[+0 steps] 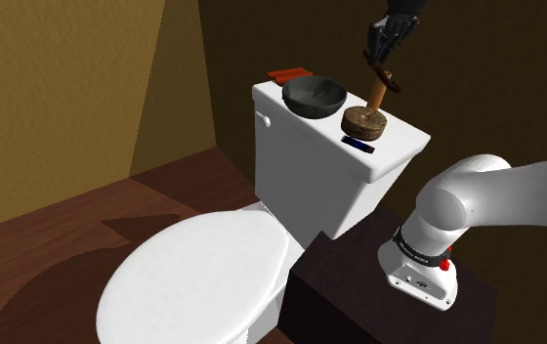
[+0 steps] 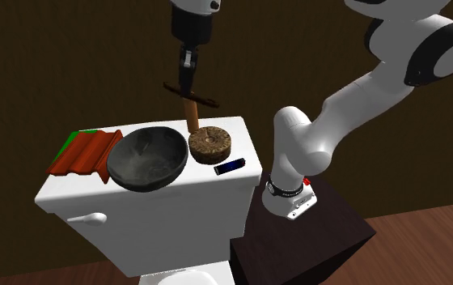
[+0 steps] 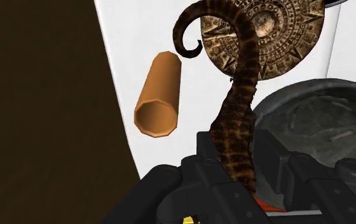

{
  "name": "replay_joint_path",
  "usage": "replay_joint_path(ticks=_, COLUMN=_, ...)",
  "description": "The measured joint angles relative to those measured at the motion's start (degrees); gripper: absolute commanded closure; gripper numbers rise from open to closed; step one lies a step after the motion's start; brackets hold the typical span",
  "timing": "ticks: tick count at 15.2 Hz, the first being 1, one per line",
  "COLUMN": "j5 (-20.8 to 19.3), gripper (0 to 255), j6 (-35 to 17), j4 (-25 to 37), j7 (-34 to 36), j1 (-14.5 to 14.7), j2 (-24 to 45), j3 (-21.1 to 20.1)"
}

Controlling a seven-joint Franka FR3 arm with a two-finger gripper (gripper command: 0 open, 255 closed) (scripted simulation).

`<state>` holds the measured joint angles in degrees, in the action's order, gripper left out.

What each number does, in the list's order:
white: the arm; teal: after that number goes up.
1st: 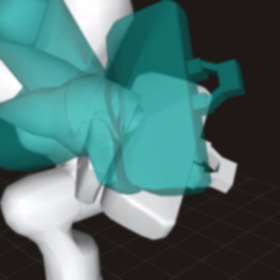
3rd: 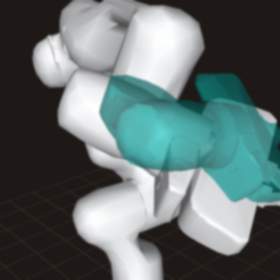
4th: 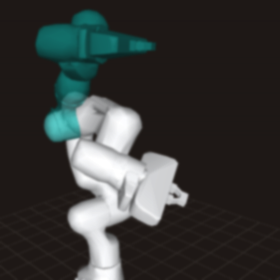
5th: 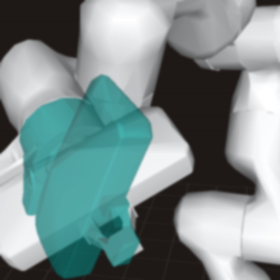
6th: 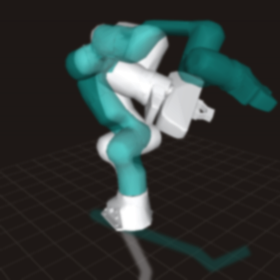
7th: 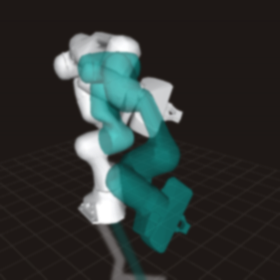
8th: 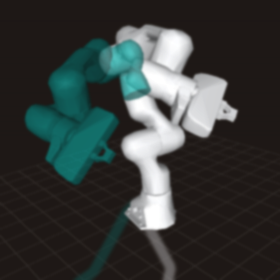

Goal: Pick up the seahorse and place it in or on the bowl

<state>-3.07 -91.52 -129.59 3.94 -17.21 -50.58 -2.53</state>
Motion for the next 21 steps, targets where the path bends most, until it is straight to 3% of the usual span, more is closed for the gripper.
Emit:
replay_joint_path(ticks=10, j5=2.5, gripper=255, j6=-5.5, j4=12.1, j7=9.6, j1=0.4, j2=18.0, j3=-9.4)
replay_joint_path(ticks=21, j5=2.9, gripper=255, j6=-13.0, j4=3.9, j7=10.9, j1=0.9, j2=17.4, j3=-10.4)
